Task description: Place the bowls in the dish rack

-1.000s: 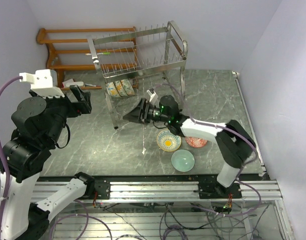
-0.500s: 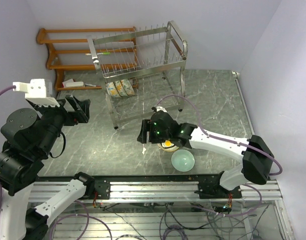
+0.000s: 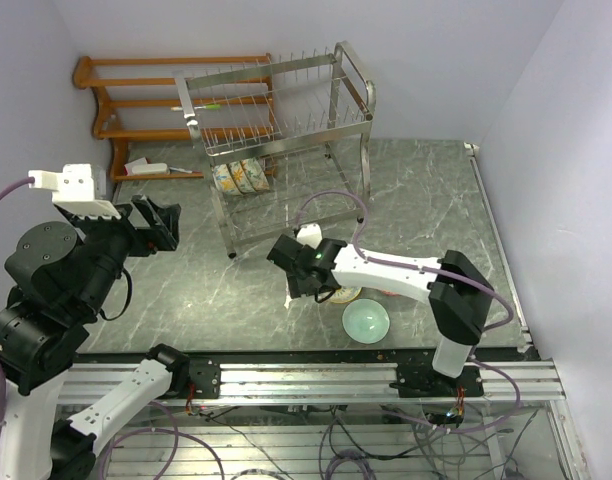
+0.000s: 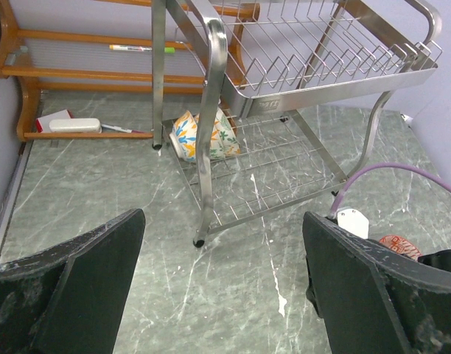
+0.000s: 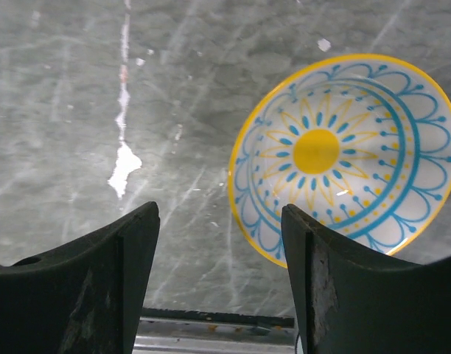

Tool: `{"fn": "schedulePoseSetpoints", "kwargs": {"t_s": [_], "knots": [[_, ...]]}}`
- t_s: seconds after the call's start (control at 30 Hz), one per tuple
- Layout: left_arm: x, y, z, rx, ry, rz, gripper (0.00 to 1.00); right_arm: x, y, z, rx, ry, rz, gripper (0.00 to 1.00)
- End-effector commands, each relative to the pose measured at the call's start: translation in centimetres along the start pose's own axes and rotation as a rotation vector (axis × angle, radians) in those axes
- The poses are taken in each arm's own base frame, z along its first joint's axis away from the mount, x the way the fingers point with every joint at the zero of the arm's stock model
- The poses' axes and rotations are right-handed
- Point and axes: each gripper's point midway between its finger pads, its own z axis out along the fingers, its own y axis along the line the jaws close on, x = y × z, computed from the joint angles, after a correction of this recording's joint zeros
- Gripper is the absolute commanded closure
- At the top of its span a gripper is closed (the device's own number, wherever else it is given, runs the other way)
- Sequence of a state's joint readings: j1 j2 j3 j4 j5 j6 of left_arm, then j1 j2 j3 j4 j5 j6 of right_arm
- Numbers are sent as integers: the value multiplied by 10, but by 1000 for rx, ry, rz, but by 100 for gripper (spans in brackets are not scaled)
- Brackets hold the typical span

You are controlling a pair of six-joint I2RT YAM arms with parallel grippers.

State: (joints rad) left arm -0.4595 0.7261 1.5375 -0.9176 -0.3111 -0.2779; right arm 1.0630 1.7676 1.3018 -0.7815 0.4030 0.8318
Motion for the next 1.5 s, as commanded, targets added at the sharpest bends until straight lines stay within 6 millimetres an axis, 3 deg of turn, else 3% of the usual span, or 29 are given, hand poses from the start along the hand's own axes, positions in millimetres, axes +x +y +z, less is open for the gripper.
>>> {"fn": "schedulePoseSetpoints", "kwargs": {"t_s": [0.0,0.13,0.5,0.57,0.7,0.83,0.93,1.0,1.2,1.47], "knots": [[1,5,0,-24,-10,-5,1,0,-24,0,163,-22,-41,35],[4,6,3,-33,-4,-8,1,6,-29,7,184,-19,-53,48],[11,5,12,-40,10,-14,1,15,-27,29,170,-5,-136,50],[12,4,13,-38,11,-17,1,14,-29,31,181,-7,-147,61],[13,5,14,-41,13,-16,1,12,-32,35,190,-2,-163,74],[13,6,13,-45,13,-16,1,16,-31,40,166,13,-169,81],[14,6,13,-46,16,-14,1,18,-31,41,154,15,-170,100],[14,6,13,-45,17,-12,1,15,-30,39,145,8,-176,100],[10,6,12,-42,8,-6,1,-10,-13,13,60,-30,-187,100],[2,6,10,-47,-11,4,1,-60,47,-60,-343,-75,-156,100]]}}
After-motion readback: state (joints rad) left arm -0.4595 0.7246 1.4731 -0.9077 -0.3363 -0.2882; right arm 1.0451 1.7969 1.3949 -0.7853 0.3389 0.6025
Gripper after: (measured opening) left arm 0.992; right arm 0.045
